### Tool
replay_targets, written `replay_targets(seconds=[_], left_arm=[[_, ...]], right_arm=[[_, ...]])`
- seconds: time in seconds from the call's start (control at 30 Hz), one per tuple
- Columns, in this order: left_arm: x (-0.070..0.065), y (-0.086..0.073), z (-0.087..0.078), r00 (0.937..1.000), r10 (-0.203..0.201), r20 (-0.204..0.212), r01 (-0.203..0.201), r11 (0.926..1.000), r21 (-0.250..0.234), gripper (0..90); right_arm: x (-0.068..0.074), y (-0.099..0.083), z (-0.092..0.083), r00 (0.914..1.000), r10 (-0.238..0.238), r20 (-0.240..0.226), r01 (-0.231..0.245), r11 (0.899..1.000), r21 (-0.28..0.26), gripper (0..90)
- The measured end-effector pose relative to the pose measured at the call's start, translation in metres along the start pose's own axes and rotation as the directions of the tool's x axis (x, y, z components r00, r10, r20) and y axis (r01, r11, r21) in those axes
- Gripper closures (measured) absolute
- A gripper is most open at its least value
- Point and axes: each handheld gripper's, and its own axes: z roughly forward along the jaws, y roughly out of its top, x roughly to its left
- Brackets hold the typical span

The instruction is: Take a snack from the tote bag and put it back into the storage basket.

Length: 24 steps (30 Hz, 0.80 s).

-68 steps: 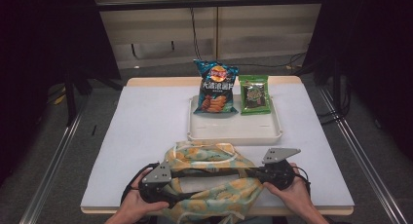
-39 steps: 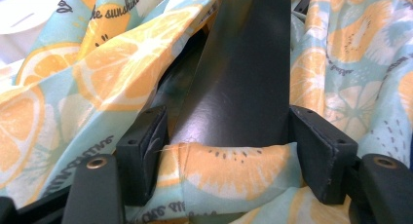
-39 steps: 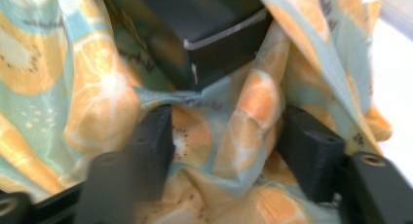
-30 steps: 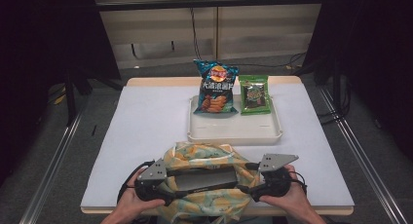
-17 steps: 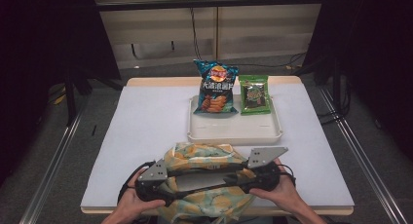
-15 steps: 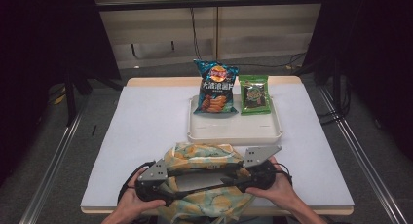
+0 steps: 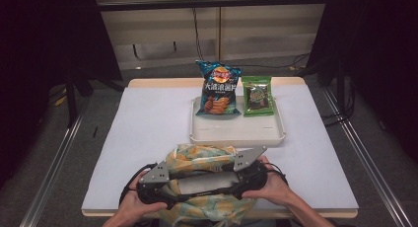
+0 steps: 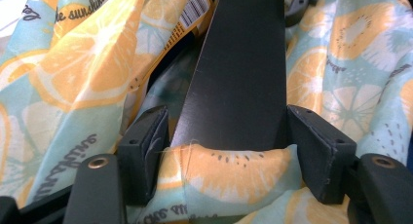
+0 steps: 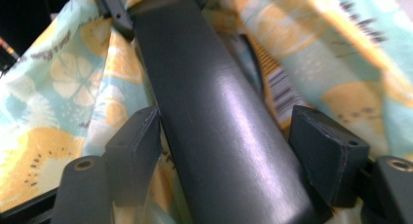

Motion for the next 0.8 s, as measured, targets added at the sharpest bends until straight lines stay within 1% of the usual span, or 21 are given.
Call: replay_targets(seconds=[0.07, 0.13, 0.2, 0.27, 0.33, 0.37, 0.43, 0.47, 0.53, 0.57, 0.63, 0.7, 0.77, 0.8], left_arm=[[0.0, 0.0, 0.0, 1.0, -0.001, -0.001, 0.001, 1.0, 0.0, 33.5], [0.0, 0.0, 0.0, 1.0, -0.004, 0.006, 0.004, 1.0, -0.007, 33.2], [0.001, 0.0, 0.001, 0.9999, -0.007, 0.01, 0.007, 0.9999, -0.013, 32.9], [0.001, 0.0, 0.0, 1.0, -0.008, 0.006, 0.008, 0.9999, -0.014, 32.6], [0.001, 0.0, -0.001, 0.9999, -0.01, -0.01, 0.01, 0.9999, -0.005, 31.4], [0.002, -0.001, -0.001, 0.9999, -0.016, -0.006, 0.016, 0.9996, -0.022, 30.6], [0.004, -0.001, -0.004, 0.9994, -0.031, -0.013, 0.03, 0.9992, -0.025, 28.8], [0.004, -0.001, -0.004, 0.9996, -0.028, -0.006, 0.028, 0.9991, -0.032, 28.7], [0.004, -0.002, -0.007, 0.9994, -0.032, -0.01, 0.031, 0.9989, -0.035, 28.2], [0.004, -0.002, -0.008, 0.9996, -0.027, -0.006, 0.027, 0.9989, -0.039, 27.7], [0.003, -0.004, -0.013, 0.9993, -0.036, -0.005, 0.036, 0.9981, -0.051, 26.5], [0.004, -0.006, -0.016, 0.9993, -0.036, -0.006, 0.035, 0.9983, -0.047, 25.6], [0.005, -0.008, -0.02, 0.9992, -0.038, -0.01, 0.037, 0.9979, -0.053, 24.7], [0.005, -0.008, -0.021, 0.9987, -0.05, -0.011, 0.049, 0.9968, -0.064, 23.9]], right_arm=[[-0.001, -0.001, 0.003, 0.9997, -0.006, -0.022, 0.006, 1.0, 0.015, 27.4], [-0.001, -0.001, 0.007, 0.9996, -0.009, -0.026, 0.01, 0.999, 0.031, 27.7], [0.0, -0.002, 0.012, 0.9993, -0.021, -0.03, 0.023, 0.998, 0.061, 28.3], [0.001, -0.002, 0.016, 0.9993, -0.025, -0.029, 0.027, 0.997, 0.07, 29.1], [0.001, -0.002, 0.016, 0.9988, -0.034, -0.037, 0.036, 0.996, 0.076, 33.2], [0.001, -0.001, 0.016, 0.9982, -0.039, -0.046, 0.043, 0.996, 0.075, 35.1], [0.003, 0.0, 0.016, 0.9972, -0.05, -0.055, 0.055, 0.995, 0.083, 39.5], [0.004, 0.0, 0.016, 0.9964, -0.063, -0.057, 0.068, 0.994, 0.085, 40.5], [0.006, 0.001, 0.015, 0.9958, -0.064, -0.066, 0.07, 0.993, 0.094, 41.5], [0.006, 0.001, 0.015, 0.9957, -0.067, -0.064, 0.073, 0.993, 0.097, 41.8], [0.007, 0.002, 0.014, 0.9955, -0.069, -0.066, 0.075, 0.992, 0.105, 42.4], [0.007, 0.002, 0.012, 0.9951, -0.067, -0.073, 0.074, 0.992, 0.099, 42.7], [0.007, 0.002, 0.009, 0.9953, -0.063, -0.073, 0.069, 0.993, 0.091, 42.9], [0.007, 0.003, 0.007, 0.9959, -0.057, -0.07, 0.063, 0.994, 0.087, 43.0]])
